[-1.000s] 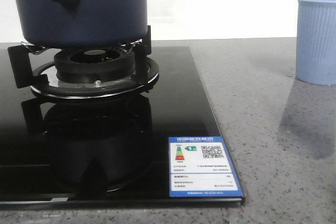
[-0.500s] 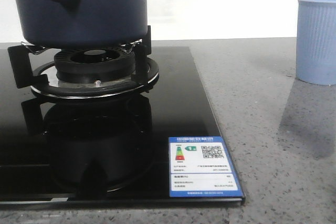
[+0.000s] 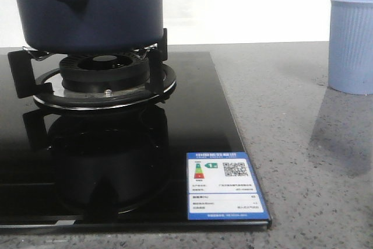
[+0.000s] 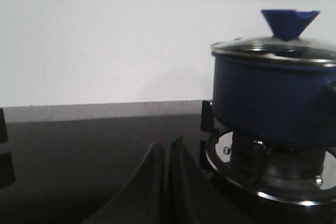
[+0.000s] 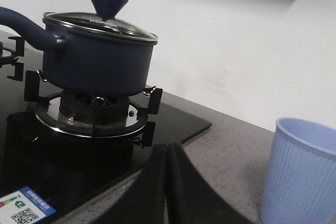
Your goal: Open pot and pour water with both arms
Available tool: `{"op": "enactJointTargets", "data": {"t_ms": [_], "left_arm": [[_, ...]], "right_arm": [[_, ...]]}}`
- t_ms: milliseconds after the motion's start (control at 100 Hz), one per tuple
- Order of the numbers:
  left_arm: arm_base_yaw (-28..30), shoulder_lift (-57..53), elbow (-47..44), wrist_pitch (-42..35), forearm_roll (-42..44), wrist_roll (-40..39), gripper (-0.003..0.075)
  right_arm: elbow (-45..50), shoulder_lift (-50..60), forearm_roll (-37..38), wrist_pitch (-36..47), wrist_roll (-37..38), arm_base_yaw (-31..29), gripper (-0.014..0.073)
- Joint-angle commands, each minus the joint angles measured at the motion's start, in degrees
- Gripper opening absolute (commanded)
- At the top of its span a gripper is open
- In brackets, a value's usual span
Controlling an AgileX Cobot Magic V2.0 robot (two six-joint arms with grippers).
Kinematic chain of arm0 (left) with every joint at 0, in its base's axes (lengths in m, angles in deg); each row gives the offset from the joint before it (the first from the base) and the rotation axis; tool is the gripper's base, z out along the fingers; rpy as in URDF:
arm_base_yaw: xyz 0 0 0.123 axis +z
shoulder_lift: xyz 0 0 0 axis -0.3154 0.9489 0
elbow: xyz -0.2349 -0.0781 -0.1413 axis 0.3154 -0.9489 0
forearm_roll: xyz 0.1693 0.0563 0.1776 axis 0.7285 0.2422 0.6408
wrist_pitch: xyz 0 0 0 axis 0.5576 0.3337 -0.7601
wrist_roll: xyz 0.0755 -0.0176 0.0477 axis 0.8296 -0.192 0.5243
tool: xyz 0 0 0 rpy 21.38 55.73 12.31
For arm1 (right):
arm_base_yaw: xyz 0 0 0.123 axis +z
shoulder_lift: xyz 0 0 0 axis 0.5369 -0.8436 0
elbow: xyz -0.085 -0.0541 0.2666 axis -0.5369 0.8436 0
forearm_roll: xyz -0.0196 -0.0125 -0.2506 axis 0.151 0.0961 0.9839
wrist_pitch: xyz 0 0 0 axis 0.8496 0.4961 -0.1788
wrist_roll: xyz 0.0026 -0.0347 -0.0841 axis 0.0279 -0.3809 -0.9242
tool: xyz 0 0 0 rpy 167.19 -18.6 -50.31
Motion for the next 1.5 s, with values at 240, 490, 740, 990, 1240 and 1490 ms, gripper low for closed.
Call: {"op": "enactJointTargets", "data": {"t_ms": [240, 490, 740, 990, 1240, 1490], "left_arm": [[3.1, -6.5, -3.3, 1.9, 1.3, -3.3, -0.0016], [3.1, -6.5, -3.3, 4.5, 0.9, -3.3, -0.0016], [3.1, -6.5, -3.3, 4.5, 0.9, -3.3, -0.0016], [3.1, -6.5, -3.3, 4.5, 0.9, -3.3, -0.0016], [3.1, -6.5, -3.3, 4.5, 0.9, -3.3, -0.0016], [3.1, -6.5, -3.3, 4.5, 0.9, -3.3, -0.0016]], "right_arm": [[-1.5, -0.2, -1.8, 2.0, -0.1, 0.0, -0.0067], [-1.5, -0.2, -1.8, 1.7, -0.1, 0.0, -0.0067], [-1.5, -0.2, -1.8, 1.7, -0.1, 0.0, -0.0067], [-1.5, -0.2, -1.8, 1.7, -0.1, 0.0, -0.0067], [-1.5, -0.2, -1.8, 0.7, -0.1, 0.0, -0.0067], [-1.5, -0.2, -1.8, 1.5, -0.1, 0.0, -0.0067]]}}
